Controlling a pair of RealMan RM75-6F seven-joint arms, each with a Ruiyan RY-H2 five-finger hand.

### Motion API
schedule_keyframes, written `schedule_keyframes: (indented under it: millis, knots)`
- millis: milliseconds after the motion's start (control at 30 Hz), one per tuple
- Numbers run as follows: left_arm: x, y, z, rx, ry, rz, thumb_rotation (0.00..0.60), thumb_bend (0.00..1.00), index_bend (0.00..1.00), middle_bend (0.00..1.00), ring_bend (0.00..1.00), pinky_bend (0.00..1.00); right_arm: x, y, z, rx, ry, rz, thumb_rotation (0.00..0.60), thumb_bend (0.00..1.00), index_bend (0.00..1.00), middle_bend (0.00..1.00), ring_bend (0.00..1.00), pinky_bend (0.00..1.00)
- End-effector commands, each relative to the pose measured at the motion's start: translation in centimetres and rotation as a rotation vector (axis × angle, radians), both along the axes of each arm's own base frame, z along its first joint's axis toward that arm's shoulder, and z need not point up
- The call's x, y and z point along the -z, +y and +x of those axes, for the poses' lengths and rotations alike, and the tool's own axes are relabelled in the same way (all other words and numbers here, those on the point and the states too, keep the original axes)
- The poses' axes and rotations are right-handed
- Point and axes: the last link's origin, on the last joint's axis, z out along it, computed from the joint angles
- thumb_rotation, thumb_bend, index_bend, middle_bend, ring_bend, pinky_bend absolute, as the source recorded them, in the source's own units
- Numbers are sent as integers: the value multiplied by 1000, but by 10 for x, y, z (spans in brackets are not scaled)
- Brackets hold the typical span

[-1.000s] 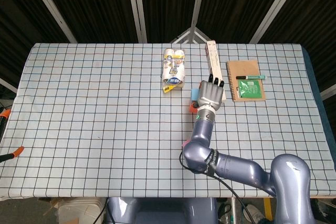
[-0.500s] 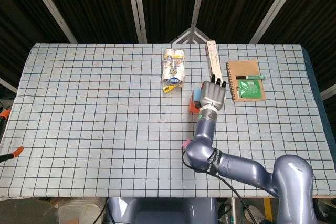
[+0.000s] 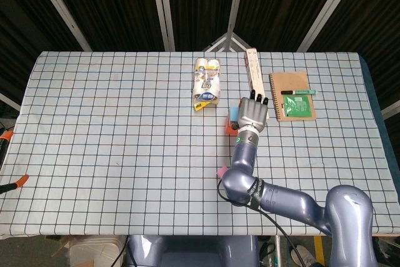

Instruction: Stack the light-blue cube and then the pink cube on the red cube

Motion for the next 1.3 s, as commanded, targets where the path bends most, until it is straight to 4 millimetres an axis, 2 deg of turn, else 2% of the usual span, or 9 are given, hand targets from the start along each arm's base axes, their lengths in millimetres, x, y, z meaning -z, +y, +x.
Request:
schedule_keyframes:
  millis: [33,300,567,667,800,1067,1300]
  knots:
    - [-1,0,-1,-3,-2,2,600,163,35,0,0,0,0,0,-1,0,1,3,600,843,746,0,0,0]
    - [-1,0,0,0,-4,4,600,163,36,0,0,0,-2,0,0,-12,1,11,600,843,707,0,0,0]
    - [-1,-1,0,3,-3,4,600,163,35,0,0,0,-2,4,-1,-16,13,52,600,844,491,0,0,0]
    - [-2,-2,0,4,-6,9,600,163,36,0,0,0,-2,5,-1,-12,16,66,600,844,457,0,0,0]
    - [-2,-2,0,3,-7,8,600,163,36,0,0,0,-3,3,1,-19,1,54,600,843,459,0,0,0]
    - [-2,-2,0,1,-4,6,600,163,36,0,0,0,-3,1,2,-32,-31,7,600,844,647,0,0,0]
    - [-2,-2,0,-1,-3,8,600,163,36,0,0,0,-1,1,1,-31,-31,4,600,843,680,0,0,0]
